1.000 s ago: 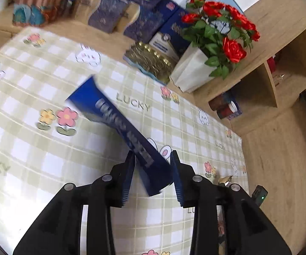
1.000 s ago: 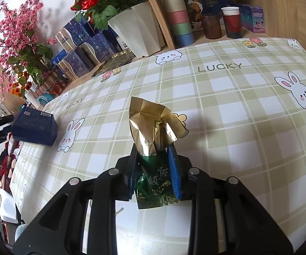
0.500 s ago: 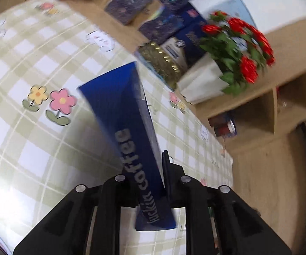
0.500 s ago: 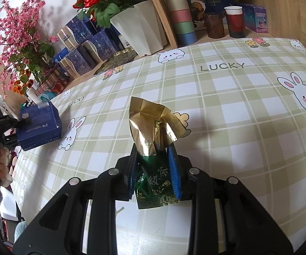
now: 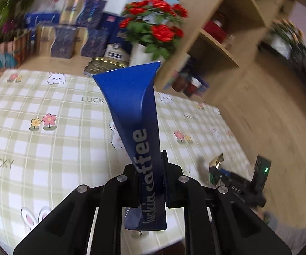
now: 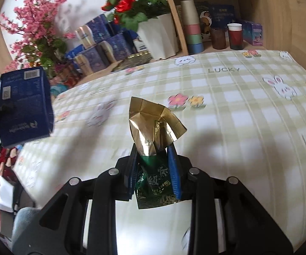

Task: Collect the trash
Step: 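Carry the wrapper and blue luckin coffee box over the bin with both grippers, then drop the coffee box and wrapper into the bin and open both grippers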

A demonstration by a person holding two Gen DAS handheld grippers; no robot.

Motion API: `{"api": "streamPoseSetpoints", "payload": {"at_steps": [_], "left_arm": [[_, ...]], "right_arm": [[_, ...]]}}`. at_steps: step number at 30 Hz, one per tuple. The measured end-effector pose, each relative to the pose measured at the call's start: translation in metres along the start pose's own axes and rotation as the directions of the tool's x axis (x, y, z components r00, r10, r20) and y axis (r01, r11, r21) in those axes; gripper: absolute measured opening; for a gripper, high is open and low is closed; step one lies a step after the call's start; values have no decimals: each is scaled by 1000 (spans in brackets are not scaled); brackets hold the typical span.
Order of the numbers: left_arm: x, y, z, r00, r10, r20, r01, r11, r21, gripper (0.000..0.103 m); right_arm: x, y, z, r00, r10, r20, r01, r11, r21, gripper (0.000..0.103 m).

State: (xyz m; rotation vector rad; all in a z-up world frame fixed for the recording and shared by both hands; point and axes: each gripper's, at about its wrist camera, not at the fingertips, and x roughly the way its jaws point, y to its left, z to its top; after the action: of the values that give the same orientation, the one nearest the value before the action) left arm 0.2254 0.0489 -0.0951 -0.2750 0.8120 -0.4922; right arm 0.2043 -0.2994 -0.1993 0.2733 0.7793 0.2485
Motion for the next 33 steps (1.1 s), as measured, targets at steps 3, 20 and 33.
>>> {"api": "streamPoseSetpoints", "payload": {"at_steps": [3, 20, 33], "left_arm": [[-11, -18, -30, 999, -30, -31, 31, 999, 30, 14], [-30, -85, -168, 956, -79, -282, 147, 963, 226, 15], [54, -77, -246, 815, 132, -564, 94, 931, 354, 15]], "right_arm": [[-27, 15, -18, 1000, 28, -1, -28, 999, 17, 30], [-123, 72, -91, 995, 101, 7, -101, 995, 11, 30], [-148, 60, -105, 996, 86, 18, -86, 996, 23, 30]]}}
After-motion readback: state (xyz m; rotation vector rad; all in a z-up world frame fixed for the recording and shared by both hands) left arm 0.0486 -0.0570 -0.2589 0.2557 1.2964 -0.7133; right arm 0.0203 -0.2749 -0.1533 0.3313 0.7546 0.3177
